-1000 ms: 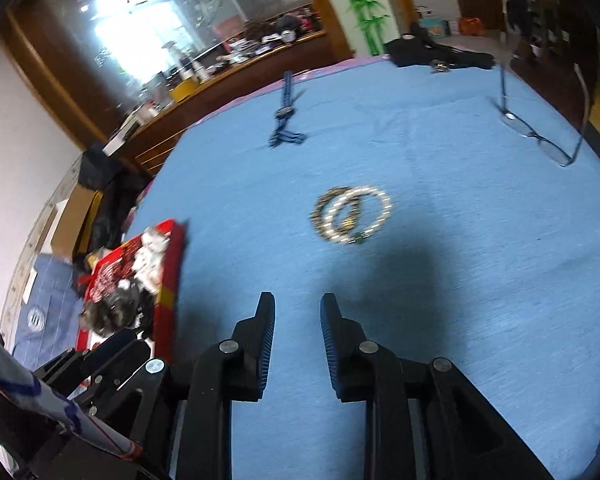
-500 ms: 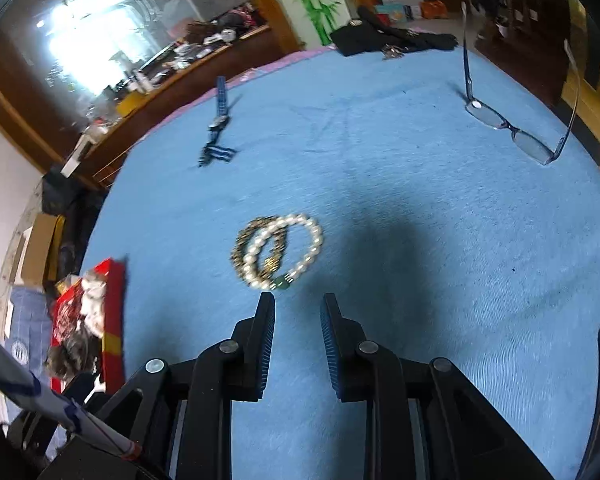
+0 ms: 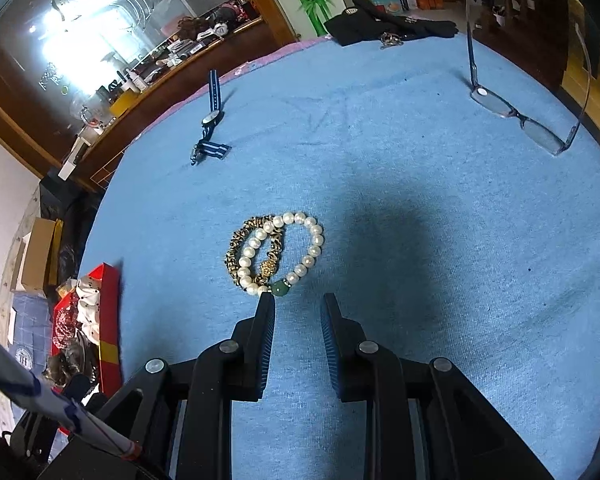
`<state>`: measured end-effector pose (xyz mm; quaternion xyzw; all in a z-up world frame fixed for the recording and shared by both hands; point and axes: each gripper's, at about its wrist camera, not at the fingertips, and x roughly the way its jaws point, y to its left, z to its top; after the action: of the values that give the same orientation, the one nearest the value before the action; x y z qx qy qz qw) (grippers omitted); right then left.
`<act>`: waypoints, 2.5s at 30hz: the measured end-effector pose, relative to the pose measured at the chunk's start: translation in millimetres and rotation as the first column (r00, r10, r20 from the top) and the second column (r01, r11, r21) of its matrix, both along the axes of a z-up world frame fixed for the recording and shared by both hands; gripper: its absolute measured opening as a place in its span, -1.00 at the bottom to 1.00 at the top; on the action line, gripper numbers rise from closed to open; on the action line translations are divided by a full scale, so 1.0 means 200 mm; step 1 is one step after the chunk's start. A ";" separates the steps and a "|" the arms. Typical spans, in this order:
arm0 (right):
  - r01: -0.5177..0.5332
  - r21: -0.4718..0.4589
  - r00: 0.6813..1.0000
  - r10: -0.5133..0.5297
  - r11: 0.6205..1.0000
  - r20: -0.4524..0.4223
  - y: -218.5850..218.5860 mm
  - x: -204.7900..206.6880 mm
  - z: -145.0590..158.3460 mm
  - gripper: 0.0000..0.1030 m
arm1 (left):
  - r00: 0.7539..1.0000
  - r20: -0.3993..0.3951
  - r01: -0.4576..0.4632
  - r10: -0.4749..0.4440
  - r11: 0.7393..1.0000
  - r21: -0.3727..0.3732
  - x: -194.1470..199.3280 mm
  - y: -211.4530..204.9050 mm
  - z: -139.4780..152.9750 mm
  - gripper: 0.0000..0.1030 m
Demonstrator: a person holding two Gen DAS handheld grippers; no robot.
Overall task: Organize jewelry
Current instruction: 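Move both tools back over the table toward the pearl and leopard-print bracelets, then grasp the pearl bracelet with the right tool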
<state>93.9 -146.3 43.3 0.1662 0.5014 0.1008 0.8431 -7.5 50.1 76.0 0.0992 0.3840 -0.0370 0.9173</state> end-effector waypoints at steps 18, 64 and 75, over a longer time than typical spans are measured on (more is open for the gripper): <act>-0.076 -0.030 0.995 0.078 0.997 0.065 0.20 -0.14 0.15 -0.51 | 0.994 0.103 -0.033 0.028 0.998 0.050 -0.10 0.05 0.06 -0.37; 0.038 -0.184 0.998 -0.045 0.982 -0.033 0.00 0.29 -0.15 -0.99 | 0.951 -0.308 -0.072 -0.015 0.960 -0.270 0.80 -0.06 -0.16 -0.25; 0.016 -0.039 1.000 -0.016 0.999 0.002 -0.09 0.26 -0.08 -0.47 | 0.936 -0.352 -0.080 -0.013 0.965 -0.249 0.94 -0.18 -0.27 -0.25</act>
<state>144.9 -163.6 26.6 0.1538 0.5012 0.0845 0.8474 179.9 14.4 22.7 -0.0364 0.5347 -0.0883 0.8396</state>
